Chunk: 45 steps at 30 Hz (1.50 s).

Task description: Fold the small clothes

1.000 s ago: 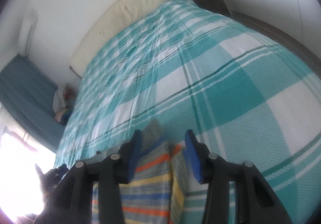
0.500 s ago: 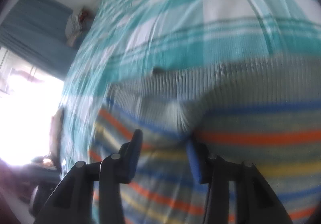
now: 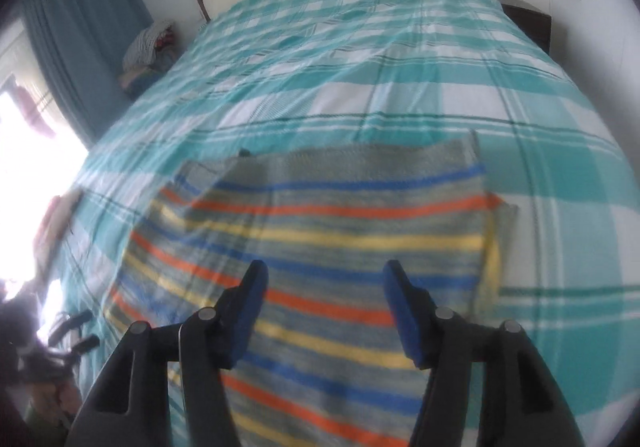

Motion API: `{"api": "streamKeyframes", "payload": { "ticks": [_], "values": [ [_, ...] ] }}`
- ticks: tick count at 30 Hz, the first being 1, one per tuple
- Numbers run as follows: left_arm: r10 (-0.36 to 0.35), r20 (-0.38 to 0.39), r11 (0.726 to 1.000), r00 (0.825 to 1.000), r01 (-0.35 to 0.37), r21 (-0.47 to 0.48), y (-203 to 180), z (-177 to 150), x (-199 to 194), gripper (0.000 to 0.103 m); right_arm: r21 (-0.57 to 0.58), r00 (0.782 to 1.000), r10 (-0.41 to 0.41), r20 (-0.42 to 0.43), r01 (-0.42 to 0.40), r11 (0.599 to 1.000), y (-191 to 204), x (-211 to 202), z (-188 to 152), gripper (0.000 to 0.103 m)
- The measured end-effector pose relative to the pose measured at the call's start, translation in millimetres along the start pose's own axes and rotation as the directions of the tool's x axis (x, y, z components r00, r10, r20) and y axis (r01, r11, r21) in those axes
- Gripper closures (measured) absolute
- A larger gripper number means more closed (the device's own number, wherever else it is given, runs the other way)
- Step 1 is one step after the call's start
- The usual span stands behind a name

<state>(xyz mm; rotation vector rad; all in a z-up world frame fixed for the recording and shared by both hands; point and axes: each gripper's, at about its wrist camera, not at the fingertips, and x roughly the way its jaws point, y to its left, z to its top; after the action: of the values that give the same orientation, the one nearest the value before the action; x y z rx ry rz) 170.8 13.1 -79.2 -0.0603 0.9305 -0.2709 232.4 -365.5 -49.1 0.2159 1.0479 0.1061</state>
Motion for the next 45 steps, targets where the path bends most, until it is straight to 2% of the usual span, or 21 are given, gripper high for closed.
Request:
{"api": "streamKeyframes", "payload": {
  "ticks": [6, 13, 17, 20, 22, 23, 26, 28, 29, 31, 33, 35, 37, 38, 39, 40, 45],
  "values": [
    [0.061, 0.02, 0.998, 0.998, -0.061, 0.013, 1, -1, -6, 0.012, 0.109, 1.0, -0.027, -0.017, 0.028, 0.994, -40, -18, -26, 0.043],
    [0.112, 0.021, 0.992, 0.993, -0.113, 0.053, 0, -4, -3, 0.012, 0.14, 0.998, -0.06, -0.036, 0.065, 0.988, -52, -10, -26, 0.04],
    [0.066, 0.034, 0.992, 0.997, -0.069, 0.109, -17, -11, -7, 0.012, 0.202, 0.999, -0.048, -0.022, 0.052, 0.978, -71, -7, -20, 0.039],
    [0.0, 0.032, 0.978, 0.999, -0.007, 0.21, -55, -16, -8, 0.012, 0.265, 1.0, 0.005, 0.008, -0.007, 0.964, -90, -10, -17, 0.039],
    [-0.054, 0.023, 0.946, 0.998, 0.044, 0.321, -95, -18, -4, 0.012, 0.284, 0.998, 0.057, -0.001, -0.054, 0.957, -100, -6, -13, 0.039],
    [-0.079, 0.019, 0.921, 0.997, 0.065, 0.383, -119, -19, -2, 0.012, 0.286, 0.997, 0.075, -0.014, -0.068, 0.956, -103, -3, -11, 0.039],
    [-0.165, -0.003, 0.832, 0.986, 0.141, 0.537, -191, -22, 11, 0.012, 0.261, 0.989, 0.139, -0.055, -0.12, 0.958, -104, 9, -1, 0.039],
    [-0.204, -0.04, 0.773, 0.978, 0.186, 0.606, -236, -21, 28, 0.012, 0.243, 0.985, 0.158, -0.063, -0.138, 0.96, -102, 16, 6, 0.039],
    [-0.217, -0.065, 0.752, 0.974, 0.209, 0.625, -257, -20, 38, 0.016, 0.241, 0.983, 0.171, -0.063, -0.151, 0.959, -101, 19, 10, 0.039],
    [-0.239, -0.12, 0.727, 0.964, 0.259, 0.636, -291, -18, 58, 0.025, 0.255, 0.978, 0.201, -0.056, -0.181, 0.95, -103, 27, 18, 0.039],
    [-0.236, -0.135, 0.712, 0.962, 0.265, 0.65, -315, -19, 74, 0.032, 0.271, 0.973, 0.226, -0.053, -0.204, 0.941, -106, 35, 26, 0.043],
    [-0.214, -0.101, 0.713, 0.972, 0.226, 0.664, -328, -18, 84, 0.036, 0.266, 0.97, 0.236, -0.065, -0.211, 0.941, -107, 43, 33, 0.05],
    [-0.221, -0.094, 0.74, 0.971, 0.229, 0.632, -330, -9, 90, 0.046, 0.253, 0.971, 0.224, -0.082, -0.198, 0.947, -107, 50, 40, 0.058],
    [-0.229, -0.093, 0.761, 0.969, 0.237, 0.604, -328, -4, 93, 0.061, 0.246, 0.973, 0.216, -0.086, -0.189, 0.951, -108, 52, 43, 0.063],
    [-0.242, -0.093, 0.778, 0.966, 0.251, 0.577, -324, 3, 94, 0.083, 0.236, 0.976, 0.2, -0.092, -0.173, 0.956, -109, 54, 46, 0.079],
    [-0.259, -0.092, 0.792, 0.961, 0.266, 0.549, -320, 9, 95, 0.093, 0.224, 0.978, 0.183, -0.098, -0.158, 0.962, -110, 55, 49, 0.093],
    [-0.374, -0.035, 0.841, 0.927, 0.355, 0.408, -282, 25, 73, 0.097, 0.164, 0.981, 0.182, -0.06, -0.17, 0.972, -87, 34, 60, 0.094]
  ]
}}
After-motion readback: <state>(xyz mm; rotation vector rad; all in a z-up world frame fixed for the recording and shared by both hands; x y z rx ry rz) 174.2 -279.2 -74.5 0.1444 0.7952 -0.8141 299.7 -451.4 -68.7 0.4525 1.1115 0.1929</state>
